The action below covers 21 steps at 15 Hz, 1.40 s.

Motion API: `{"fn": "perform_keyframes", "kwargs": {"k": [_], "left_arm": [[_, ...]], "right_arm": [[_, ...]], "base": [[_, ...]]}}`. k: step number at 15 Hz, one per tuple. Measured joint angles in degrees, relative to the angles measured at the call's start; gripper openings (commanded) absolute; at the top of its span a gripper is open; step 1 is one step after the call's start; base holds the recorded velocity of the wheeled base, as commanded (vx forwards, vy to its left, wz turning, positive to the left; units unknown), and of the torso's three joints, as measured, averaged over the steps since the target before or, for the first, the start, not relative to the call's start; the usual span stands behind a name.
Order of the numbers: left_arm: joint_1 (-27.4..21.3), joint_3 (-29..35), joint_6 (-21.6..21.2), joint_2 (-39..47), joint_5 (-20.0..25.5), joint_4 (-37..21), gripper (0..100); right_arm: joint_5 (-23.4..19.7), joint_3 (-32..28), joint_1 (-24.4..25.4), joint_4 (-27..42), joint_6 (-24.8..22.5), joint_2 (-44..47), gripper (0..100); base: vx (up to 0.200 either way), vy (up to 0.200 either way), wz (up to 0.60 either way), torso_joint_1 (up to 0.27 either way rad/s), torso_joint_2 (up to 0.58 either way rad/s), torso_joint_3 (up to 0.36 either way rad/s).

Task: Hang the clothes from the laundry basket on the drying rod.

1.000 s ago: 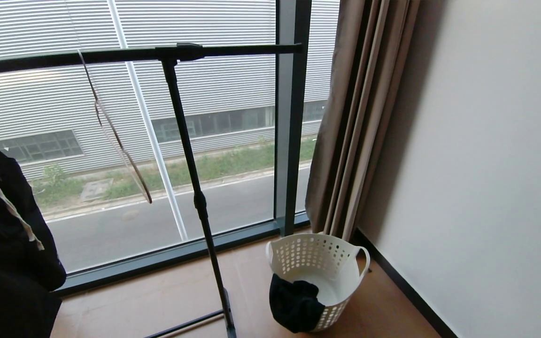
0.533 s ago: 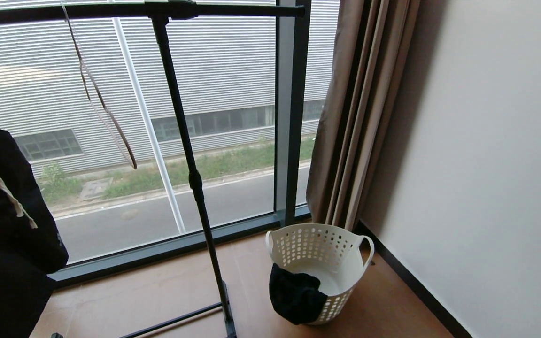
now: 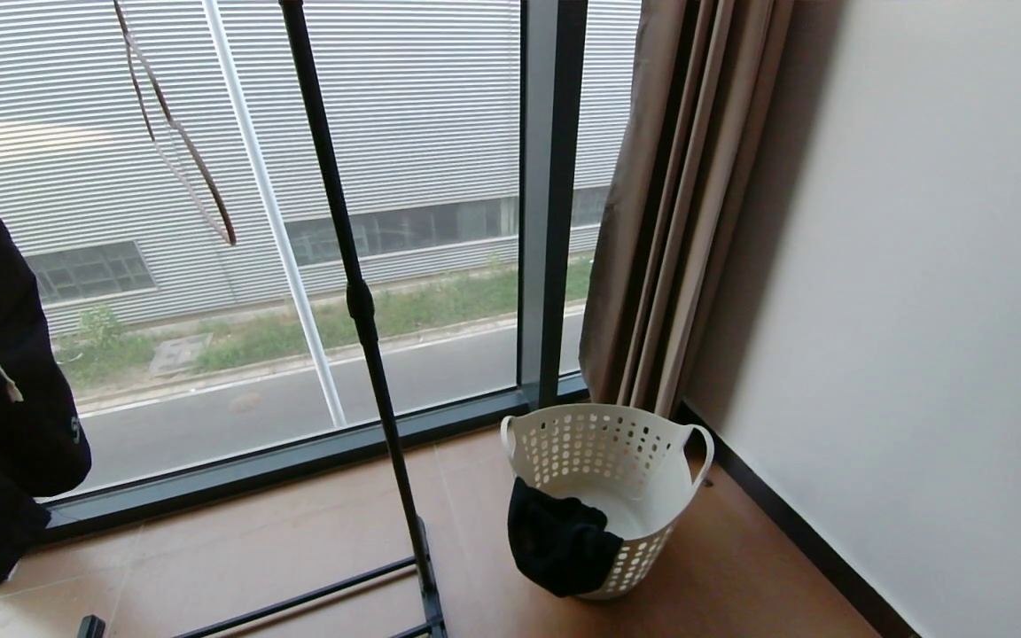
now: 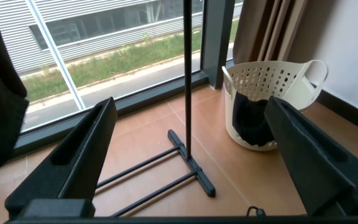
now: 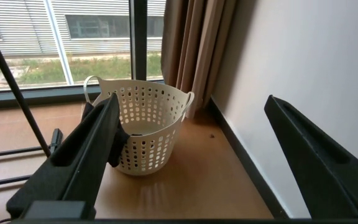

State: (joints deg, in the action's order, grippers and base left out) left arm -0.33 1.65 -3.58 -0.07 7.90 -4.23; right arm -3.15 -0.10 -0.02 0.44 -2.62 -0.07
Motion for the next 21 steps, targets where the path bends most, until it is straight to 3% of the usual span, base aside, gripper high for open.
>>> {"fn": "perform_keyframes", "kwargs": {"k": [21], "left_arm": [[0.0,0.1,-0.2,0.0,0.1,-0.1,100]], "right_arm": [[0.3,0.0,0.0,-0.2,0.3,0.0,100]], "base": [[0.0,0.0,0.0,0.002,0.01,-0.187]]}}
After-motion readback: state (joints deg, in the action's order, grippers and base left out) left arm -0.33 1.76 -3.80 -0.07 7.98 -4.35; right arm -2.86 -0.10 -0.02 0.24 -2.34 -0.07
